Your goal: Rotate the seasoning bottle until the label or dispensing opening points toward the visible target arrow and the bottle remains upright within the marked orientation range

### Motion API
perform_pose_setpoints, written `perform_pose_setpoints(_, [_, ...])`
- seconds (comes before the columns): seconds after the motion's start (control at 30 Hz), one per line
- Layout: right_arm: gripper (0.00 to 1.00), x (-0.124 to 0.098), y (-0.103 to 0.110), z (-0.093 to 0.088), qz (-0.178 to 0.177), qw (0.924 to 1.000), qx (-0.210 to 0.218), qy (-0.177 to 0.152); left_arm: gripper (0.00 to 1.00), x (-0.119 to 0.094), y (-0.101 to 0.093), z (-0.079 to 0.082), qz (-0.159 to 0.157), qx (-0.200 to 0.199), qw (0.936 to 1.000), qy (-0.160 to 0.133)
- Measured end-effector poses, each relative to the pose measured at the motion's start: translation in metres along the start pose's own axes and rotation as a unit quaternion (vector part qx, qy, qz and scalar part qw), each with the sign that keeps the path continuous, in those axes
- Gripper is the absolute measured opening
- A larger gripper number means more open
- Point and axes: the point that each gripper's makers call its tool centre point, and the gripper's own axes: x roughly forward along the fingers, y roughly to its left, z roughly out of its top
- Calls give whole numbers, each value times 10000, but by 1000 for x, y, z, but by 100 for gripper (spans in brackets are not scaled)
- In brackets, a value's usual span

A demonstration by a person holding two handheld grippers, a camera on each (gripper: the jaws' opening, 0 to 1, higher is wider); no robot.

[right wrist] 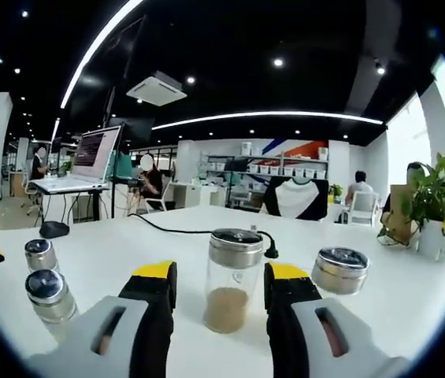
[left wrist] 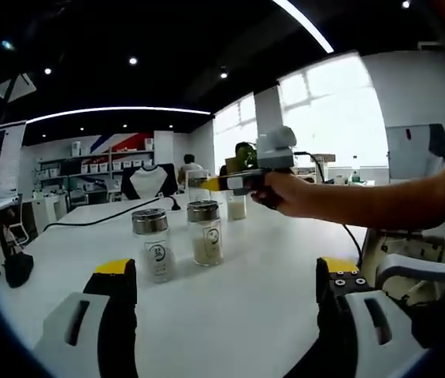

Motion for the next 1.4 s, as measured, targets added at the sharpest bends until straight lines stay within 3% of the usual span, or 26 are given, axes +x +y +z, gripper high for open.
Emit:
perform_pose_setpoints(0.33, [44, 26, -8, -3, -248, 9994, -231, 117, 100, 0, 1, -2, -60, -72, 9999, 55])
perform_pose_setpoints(0.63, [39, 41, -18, -4, -471, 9988, -124, 108, 100, 0, 9, -3, -6, -120, 9999, 58])
perform_pose_setpoints(1.03, [39, 51, -19, -6, -475, 9988, 124, 85, 100, 1, 10, -8, -7, -126, 9998, 159])
perform_pose_setpoints(1.13, [37, 48, -17, -6, -262, 9991, 318, 84, 100, 2, 10, -9, -7, -134, 9998, 170])
perform_pose_setpoints(1.4, [37, 35, -9, 0, -53, 9998, 194, -17, 100, 5, 3, -11, -116, -81, 9997, 215])
